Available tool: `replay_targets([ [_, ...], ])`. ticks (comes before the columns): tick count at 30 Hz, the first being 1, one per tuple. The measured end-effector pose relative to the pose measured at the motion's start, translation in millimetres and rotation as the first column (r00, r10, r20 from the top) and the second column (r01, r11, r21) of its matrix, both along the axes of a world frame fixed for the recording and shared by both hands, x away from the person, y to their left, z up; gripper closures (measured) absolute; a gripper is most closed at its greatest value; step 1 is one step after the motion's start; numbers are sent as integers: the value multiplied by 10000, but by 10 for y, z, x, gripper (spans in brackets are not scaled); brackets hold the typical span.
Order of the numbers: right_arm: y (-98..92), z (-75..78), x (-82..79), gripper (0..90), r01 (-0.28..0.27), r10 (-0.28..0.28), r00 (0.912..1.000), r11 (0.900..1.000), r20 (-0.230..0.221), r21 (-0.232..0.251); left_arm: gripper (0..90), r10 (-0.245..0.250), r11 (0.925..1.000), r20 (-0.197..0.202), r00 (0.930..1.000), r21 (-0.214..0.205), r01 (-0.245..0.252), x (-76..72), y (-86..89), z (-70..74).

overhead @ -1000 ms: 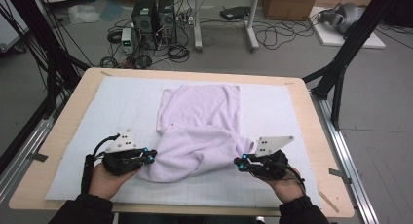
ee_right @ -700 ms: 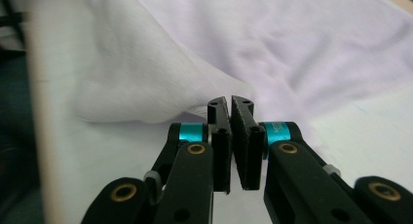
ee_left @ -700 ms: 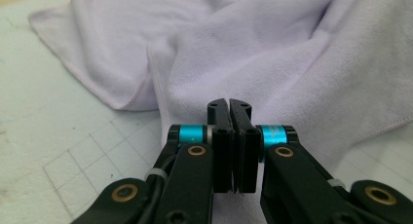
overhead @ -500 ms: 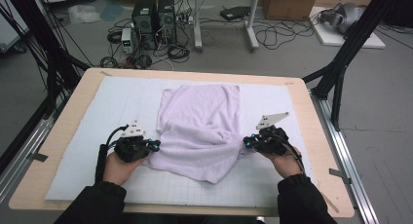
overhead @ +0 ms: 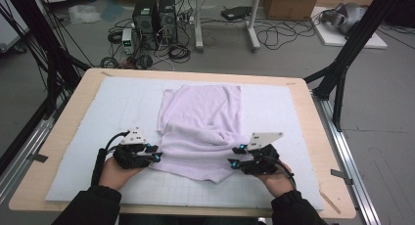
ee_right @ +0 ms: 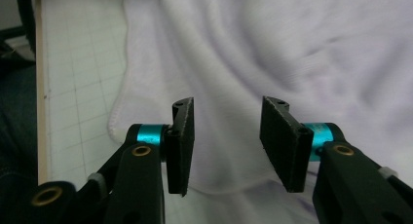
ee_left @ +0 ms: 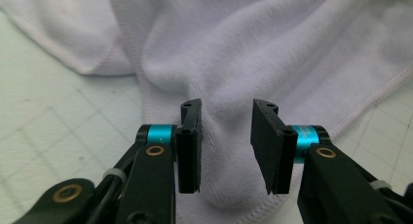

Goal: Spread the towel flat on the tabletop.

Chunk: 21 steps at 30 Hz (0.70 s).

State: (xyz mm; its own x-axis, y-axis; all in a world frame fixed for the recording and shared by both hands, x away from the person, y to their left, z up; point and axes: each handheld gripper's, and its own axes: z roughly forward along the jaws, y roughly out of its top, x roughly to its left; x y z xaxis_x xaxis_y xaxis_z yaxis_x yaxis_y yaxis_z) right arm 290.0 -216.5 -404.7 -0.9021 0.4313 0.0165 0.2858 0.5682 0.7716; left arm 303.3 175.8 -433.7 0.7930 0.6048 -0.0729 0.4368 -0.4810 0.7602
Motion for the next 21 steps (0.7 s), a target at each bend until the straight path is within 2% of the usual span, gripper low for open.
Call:
replay_targets([
  [1, 115, -109, -6, 547, -242, 237, 9996, 9993, -175, -295, 545, -34, 9999, -111, 9999, 140, 35, 2, -22, -34],
  [2, 115, -109, -6, 547, -242, 237, 9996, 9993, -175, -295, 545, -67, 9997, -165, 9998, 239, 70, 2, -41, -70],
  [3, 210, -184, -9, 565, -478, 462, 9984, 9976, -332, -493, 583, -128, 9993, -5, 9999, 345, 129, -9, -48, -91],
  [4, 210, -184, -9, 565, -478, 462, 9984, 9976, -332, -493, 631, -18, 9993, 218, 9998, 370, 10, -27, -52, -99],
  [5, 282, -230, -10, 615, -759, 736, 9967, 9947, -350, -699, 709, 23, 9993, 219, 9998, 376, -31, -26, -41, -97],
  [6, 282, -230, -10, 615, -759, 736, 9967, 9947, -350, -699, 709, -15, 9995, 107, 9999, 323, 12, -19, -28, -94],
  [7, 341, -273, -5, 702, -1003, 956, 9939, 9910, -557, -891, 814, -40, 9997, -55, 10000, 231, 41, -17, -19, -90],
  [9, 389, -330, -2, 784, -1258, 1174, 9897, 9863, -814, -1066, 842, -46, 9996, -50, 10000, 281, 48, -30, -27, -84],
  [10, 391, -335, -7, 854, -1318, 1241, 9887, 9869, -840, -931, 846, -46, 9996, -50, 10000, 281, 48, -30, -27, -84],
  [13, 376, -328, -2, 874, -1498, 1405, 9833, 9858, -1157, -761, 849, -120, 9994, -76, 9999, 324, 123, -84, -21, -69],
  [16, 348, -307, -9, 877, -1672, 1593, 9777, 9847, -1368, -482, 850, -190, 9994, -26, 9998, 276, 190, -202, 1, -55],
  [17, 318, -261, -44, 878, -1790, 1749, 9757, 9837, -1319, -193, 850, -178, 9995, -25, 9998, 244, 179, -253, 9, -46],
  [19, 307, -231, -81, 878, -1839, 1818, 9740, 9829, -1354, -29, 850, -290, 9993, 49, 9996, 237, 289, -364, 31, -13],
  [21, 279, -129, -224, 879, -2097, 2097, 9715, 9777, -1107, 118, 850, -386, 9991, 152, 9991, 187, 383, -486, 54, 36],
])
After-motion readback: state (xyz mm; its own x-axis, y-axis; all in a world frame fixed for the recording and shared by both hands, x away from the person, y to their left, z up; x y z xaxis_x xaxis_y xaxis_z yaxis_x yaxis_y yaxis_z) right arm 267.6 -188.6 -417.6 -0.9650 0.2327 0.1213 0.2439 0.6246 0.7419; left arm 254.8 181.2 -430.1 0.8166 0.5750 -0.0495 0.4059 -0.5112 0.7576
